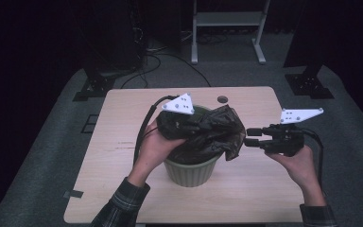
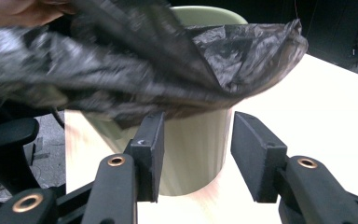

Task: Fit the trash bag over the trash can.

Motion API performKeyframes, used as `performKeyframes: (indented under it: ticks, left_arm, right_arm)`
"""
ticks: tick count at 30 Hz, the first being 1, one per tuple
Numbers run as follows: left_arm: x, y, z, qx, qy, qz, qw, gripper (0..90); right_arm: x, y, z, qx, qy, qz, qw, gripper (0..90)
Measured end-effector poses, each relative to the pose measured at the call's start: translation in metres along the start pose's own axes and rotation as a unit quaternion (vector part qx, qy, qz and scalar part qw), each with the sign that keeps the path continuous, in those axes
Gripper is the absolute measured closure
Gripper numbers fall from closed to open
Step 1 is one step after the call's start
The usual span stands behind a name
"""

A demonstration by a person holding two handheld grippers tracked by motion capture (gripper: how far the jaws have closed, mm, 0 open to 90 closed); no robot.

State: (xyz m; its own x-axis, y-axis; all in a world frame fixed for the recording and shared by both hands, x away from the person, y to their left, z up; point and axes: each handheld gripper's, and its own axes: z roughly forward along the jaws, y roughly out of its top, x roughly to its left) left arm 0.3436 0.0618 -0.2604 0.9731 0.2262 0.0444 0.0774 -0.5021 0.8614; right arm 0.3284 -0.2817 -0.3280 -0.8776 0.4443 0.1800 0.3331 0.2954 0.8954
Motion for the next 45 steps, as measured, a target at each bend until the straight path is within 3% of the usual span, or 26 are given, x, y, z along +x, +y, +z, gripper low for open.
performKeyframes:
  ticks: [3, 10, 21, 22, 23, 24, 25, 27, 29, 38, 45]
  left_arm:
    - [0.006, -0.006, -0.006, -0.007, 0.017, -0.013, 0.9997, 90.0]
    - [0.012, -0.014, -0.01, -0.006, 0.033, -0.028, 0.999, 90.0]
    - [0.014, -0.019, -0.009, -0.008, 0.038, -0.035, 0.9986, 90.0]
    - [0.014, -0.019, -0.009, -0.008, 0.037, -0.035, 0.9987, 90.0]
    - [0.014, -0.019, -0.01, -0.01, 0.036, -0.035, 0.9987, 90.0]
    - [0.013, -0.019, -0.011, -0.01, 0.036, -0.036, 0.9987, 90.0]
    - [0.013, -0.019, -0.012, -0.011, 0.036, -0.036, 0.9987, 90.0]
    - [0.012, -0.02, -0.015, -0.015, 0.035, -0.036, 0.9986, 90.0]
    - [0.012, -0.022, -0.02, -0.019, 0.035, -0.037, 0.9985, 90.0]
    - [0.016, -0.046, -0.062, -0.033, 0.054, -0.054, 0.9965, 90.0]
    - [0.017, -0.074, -0.101, -0.053, 0.078, -0.077, 0.9926, 90.0]
  right_arm:
    - [0.008, -0.007, -0.002, 0.0, 0.011, 0.001, 0.9999, 51.3]
    - [0.032, -0.009, 0.001, -0.015, 0.044, -0.008, 0.9989, 50.2]
    - [0.056, 0.007, 0.017, -0.035, 0.099, -0.029, 0.994, 49.8]
    - [0.057, 0.009, 0.018, -0.036, 0.101, -0.029, 0.9938, 51.9]
    - [0.057, 0.011, 0.019, -0.042, 0.109, -0.03, 0.9927, 64.6]
    - [0.057, 0.011, 0.019, -0.042, 0.109, -0.03, 0.9927, 64.6]
    - [0.057, 0.012, 0.02, -0.044, 0.109, -0.034, 0.9925, 71.3]
    - [0.057, 0.012, 0.019, -0.046, 0.101, -0.042, 0.9929, 83.5]
    - [0.057, 0.012, 0.018, -0.047, 0.09, -0.05, 0.9935, 89.6]
    - [0.048, 0.005, 0.005, -0.038, 0.05, -0.048, 0.9969, 89.8]
    - [0.033, -0.004, -0.01, -0.031, 0.013, -0.037, 0.9988, 89.9]
